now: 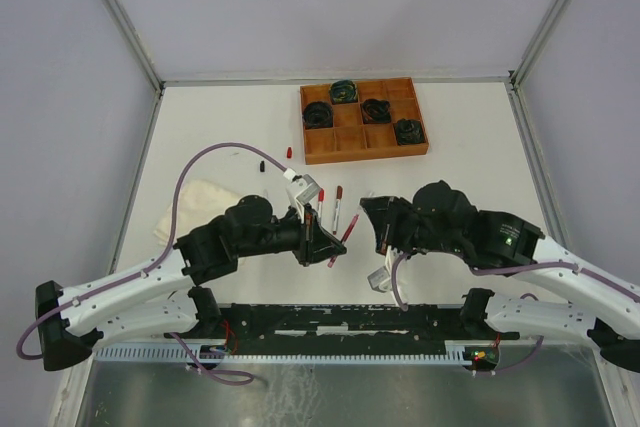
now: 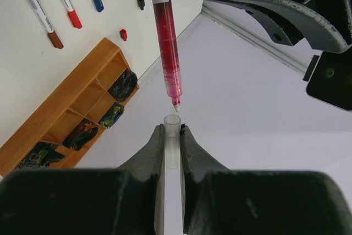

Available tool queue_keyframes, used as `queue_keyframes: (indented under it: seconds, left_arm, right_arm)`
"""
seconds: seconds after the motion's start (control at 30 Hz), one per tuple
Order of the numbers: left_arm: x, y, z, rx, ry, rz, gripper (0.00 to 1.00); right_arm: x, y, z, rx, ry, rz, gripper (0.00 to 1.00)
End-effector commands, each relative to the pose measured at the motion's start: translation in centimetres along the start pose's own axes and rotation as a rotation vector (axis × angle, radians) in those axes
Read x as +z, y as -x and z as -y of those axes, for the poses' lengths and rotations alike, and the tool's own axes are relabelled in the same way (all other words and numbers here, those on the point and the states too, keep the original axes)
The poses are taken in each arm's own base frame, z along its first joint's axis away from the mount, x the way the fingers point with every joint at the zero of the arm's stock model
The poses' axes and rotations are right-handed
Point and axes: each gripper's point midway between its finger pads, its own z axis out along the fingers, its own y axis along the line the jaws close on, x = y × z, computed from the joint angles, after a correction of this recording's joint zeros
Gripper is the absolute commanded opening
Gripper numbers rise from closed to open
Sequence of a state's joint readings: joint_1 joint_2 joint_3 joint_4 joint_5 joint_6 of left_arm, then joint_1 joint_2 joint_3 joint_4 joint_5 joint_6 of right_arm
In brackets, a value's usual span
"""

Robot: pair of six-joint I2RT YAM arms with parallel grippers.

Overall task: Insert the pens into the pen caps
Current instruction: Insert the pen cap onto the pen.

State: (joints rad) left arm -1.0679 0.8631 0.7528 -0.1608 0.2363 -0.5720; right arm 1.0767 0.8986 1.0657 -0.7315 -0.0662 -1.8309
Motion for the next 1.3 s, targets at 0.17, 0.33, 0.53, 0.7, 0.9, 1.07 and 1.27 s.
queue_keyframes:
  seconds: [0.17,0.33,0.53,0.7,0.9,1.07,1.27]
  left_arm:
    - [0.5,1.6,0.8,-0.017,-0.028,0.064,0.03]
    - [0.7,1.9,0.8,-0.014,-0.030,0.067,0.03]
    - [0.9,2.1,0.9,-0.014,-0.029,0.069,0.03]
    - [0.9,2.3,1.0,-0.013,-0.031,0.072,0.03]
    - [0.9,2.3,1.0,-0.012,-0.032,0.071,0.03]
    - [1.0,2.1,1.0,-0.012,-0.032,0.063,0.03]
    - [1.1,2.0,0.9,-0.009,-0.033,0.056,0.03]
  right_arm:
    - [-1.3,0.0,1.7,-0.020,-0.060,-0.014,0.00]
    - [-1.3,0.3,1.5,-0.018,-0.056,-0.003,0.00]
    - [-1.3,0.6,1.0,-0.019,-0.038,0.003,0.00]
    - [-1.1,0.8,0.5,-0.023,-0.020,0.008,0.00]
    - [-0.7,0.7,0.1,-0.023,-0.005,0.002,0.00]
    - [-0.7,0.0,0.5,-0.012,-0.027,-0.039,0.00]
    - [-0.8,-0.8,0.7,-0.005,-0.035,-0.082,0.00]
